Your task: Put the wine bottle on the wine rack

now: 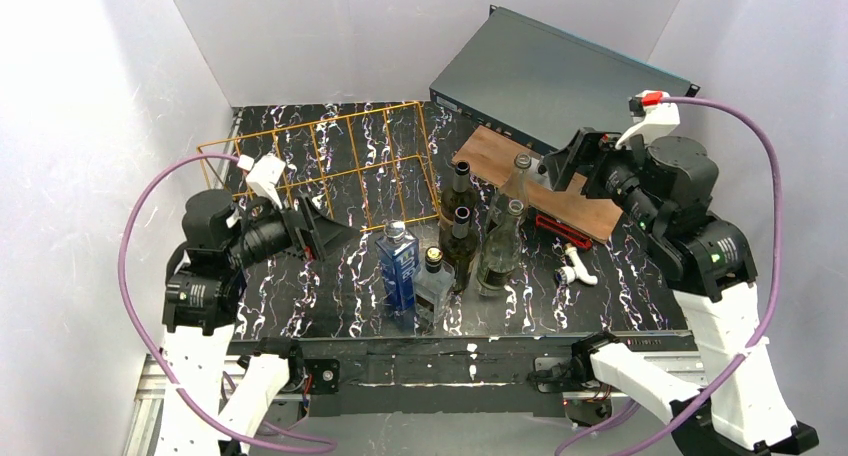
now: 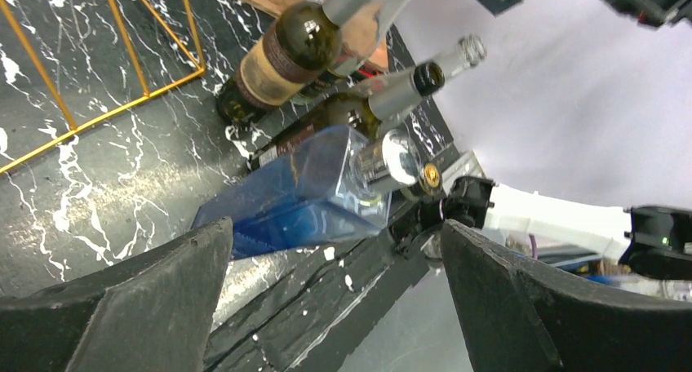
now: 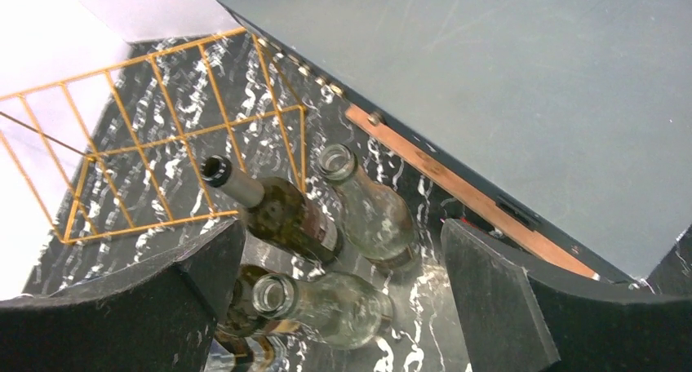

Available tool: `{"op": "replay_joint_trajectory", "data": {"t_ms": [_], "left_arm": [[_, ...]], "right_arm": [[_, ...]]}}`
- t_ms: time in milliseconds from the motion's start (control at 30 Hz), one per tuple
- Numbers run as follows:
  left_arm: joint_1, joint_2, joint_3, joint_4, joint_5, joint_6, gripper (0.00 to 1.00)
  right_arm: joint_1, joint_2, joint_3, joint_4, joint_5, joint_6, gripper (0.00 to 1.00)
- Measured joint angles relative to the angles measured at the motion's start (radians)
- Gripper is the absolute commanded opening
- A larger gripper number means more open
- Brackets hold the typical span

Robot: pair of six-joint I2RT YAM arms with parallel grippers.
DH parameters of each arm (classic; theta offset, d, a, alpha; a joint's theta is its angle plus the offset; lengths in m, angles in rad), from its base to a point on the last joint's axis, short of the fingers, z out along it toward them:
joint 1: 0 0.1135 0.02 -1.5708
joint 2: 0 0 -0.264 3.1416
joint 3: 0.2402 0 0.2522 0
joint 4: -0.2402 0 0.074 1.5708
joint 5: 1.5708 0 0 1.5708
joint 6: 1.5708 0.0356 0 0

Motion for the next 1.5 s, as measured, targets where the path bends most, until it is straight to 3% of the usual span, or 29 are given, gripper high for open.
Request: {"op": "replay_joint_trajectory", "data": {"t_ms": [233, 433, 700, 1367, 1500], "left_arm": [[-0.015, -0.121, -0.104, 0.018, 0.073, 0.058, 0.99], [-0.058, -0.175, -0.149, 0.022, 0.049, 0.146, 0.99], [-0.263, -0.17, -0.177, 0.101, -0.147, 0.239, 0.99], [-0.783, -0.037, -0.317, 0.291, -0.653, 0.253, 0.99], [-0.834, -0.02, -0.337, 0.308, -0.739, 0.253, 0.9]], "right_arm": [[0.0, -0.052, -0.02, 0.087, -0.065, 0.014, 1.0], [0.0, -0.061, -0.07, 0.148, -0.121, 0.025, 1.0], [0.0, -0.057, -0.112, 0.186, -0.154, 0.036, 1.0], [0.0, -0.105, -0.138, 0.21, -0.133, 0.018, 1.0], [0.0, -0.121, -0.14, 0.21, -0.117, 0.011, 1.0]]}}
